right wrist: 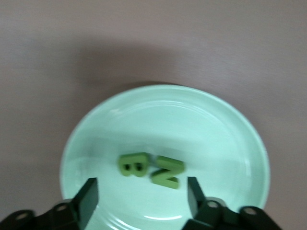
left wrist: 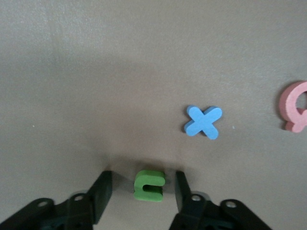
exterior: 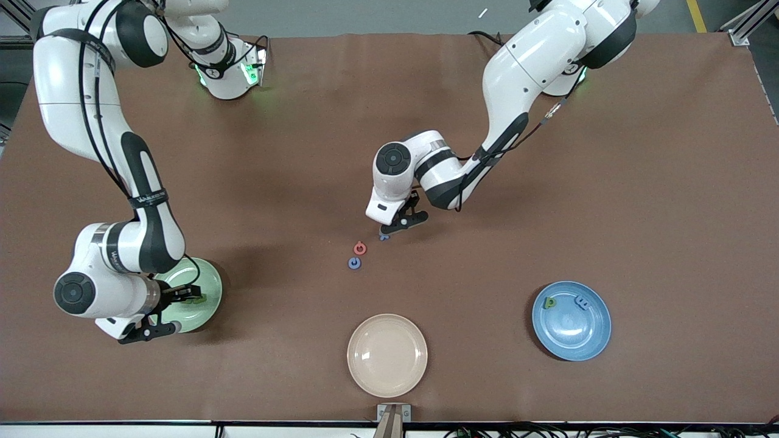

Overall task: Sort upper and lower case letters into plates
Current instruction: 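Drop the Z in the green plate while the left gripper grasps u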

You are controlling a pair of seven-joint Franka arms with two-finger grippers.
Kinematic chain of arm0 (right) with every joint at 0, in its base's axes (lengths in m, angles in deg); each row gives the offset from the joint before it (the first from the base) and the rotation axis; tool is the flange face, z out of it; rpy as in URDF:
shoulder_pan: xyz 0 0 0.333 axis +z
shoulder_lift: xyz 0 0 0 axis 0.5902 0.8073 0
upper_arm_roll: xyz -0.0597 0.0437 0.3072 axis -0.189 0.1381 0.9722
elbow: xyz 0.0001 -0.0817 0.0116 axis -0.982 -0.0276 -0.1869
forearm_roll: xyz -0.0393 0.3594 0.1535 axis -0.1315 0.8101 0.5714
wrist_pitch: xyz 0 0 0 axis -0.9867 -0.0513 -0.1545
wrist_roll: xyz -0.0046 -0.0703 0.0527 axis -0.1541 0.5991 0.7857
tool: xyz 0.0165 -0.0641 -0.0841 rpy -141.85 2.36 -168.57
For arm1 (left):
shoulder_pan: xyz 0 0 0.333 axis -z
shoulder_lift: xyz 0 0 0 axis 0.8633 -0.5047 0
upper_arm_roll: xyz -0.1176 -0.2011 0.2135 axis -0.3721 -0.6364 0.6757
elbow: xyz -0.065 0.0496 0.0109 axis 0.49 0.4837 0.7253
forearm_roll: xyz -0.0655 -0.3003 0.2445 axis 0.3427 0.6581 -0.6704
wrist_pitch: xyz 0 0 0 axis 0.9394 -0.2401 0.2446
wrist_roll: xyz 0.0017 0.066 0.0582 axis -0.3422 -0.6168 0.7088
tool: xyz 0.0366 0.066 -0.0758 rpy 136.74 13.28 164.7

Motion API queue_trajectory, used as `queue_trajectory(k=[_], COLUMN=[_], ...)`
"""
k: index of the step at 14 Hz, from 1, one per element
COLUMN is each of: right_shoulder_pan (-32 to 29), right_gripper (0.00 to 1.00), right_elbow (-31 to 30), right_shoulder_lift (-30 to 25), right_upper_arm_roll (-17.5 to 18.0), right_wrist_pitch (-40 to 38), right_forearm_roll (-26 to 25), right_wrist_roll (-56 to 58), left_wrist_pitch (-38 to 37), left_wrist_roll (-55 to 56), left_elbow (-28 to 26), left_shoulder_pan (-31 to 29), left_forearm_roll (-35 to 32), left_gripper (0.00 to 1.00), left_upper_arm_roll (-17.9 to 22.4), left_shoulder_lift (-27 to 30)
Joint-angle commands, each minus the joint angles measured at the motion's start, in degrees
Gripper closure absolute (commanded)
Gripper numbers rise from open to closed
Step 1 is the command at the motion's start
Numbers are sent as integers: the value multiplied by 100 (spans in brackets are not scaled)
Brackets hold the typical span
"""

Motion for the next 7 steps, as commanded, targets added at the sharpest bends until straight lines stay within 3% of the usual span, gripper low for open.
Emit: queue_trajectory(k=[1, 4, 7], right_shoulder_pan=[427, 1096, 1579], right_gripper=[6, 6, 6], right_elbow=[-76, -76, -76], right_shoulder_lift=[-102, -119, -110], right_upper_arm_roll=[46, 80, 291], right_wrist_pitch=[-29, -2, 68], right_forearm_roll=[37, 55, 90], right_wrist_roll=[-1180, -2754, -4127], left_wrist_pitch=[48, -13, -538], left_wrist_roll=[111, 348, 279], left_elbow=[104, 95, 104], left_shoulder_pan=[52, -10, -114], left_forearm_roll=[65, 57, -22], left_gripper=[64, 98, 99], left_upper_arm_roll=[68, 137, 365], left_shoulder_lift=[-73, 6, 243])
